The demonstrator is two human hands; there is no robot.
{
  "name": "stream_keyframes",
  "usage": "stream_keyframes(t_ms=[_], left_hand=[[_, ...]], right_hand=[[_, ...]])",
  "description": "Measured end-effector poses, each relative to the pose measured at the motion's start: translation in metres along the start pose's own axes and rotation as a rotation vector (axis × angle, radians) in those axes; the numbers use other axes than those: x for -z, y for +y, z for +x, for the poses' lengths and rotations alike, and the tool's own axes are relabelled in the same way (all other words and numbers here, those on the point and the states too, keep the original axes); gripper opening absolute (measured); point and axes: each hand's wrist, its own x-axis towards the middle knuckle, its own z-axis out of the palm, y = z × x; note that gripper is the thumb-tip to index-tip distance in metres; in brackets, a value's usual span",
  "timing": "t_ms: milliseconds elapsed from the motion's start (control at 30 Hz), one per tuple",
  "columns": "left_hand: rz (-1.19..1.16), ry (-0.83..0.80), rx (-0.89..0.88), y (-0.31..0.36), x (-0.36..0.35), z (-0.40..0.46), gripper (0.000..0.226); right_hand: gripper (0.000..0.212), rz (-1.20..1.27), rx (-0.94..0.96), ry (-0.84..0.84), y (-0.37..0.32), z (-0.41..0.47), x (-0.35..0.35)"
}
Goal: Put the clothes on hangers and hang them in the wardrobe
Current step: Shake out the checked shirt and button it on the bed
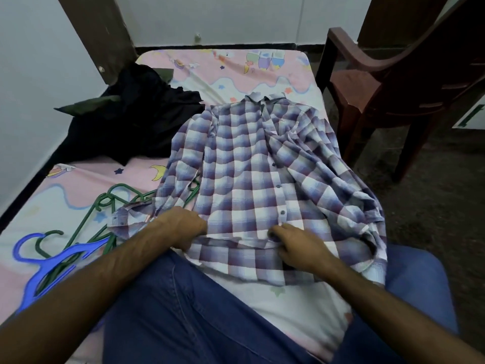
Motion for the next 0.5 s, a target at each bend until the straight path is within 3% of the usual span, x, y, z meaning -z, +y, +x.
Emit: stream_keyframes(t_ms=[167,333,500], left_hand=[[-0.084,-0.103,0.185,-0.023,-0.001,-0.016,0.027],[-0.007,-0.173,0.181,-0.021,0.009,-0.013,0.031],[-0.053,-0.217,0.160,-0.015,0.024,-0.004,0.031]], right_hand=[[0.039,0.003,0.131,0.010,-0.023,0.003,-0.017],[0.033,0.067,0.262,0.070,-0.022,0.009,-0.024],[0.032,0.262,0.522,-0.237,-0.011,0.006,-0.010]])
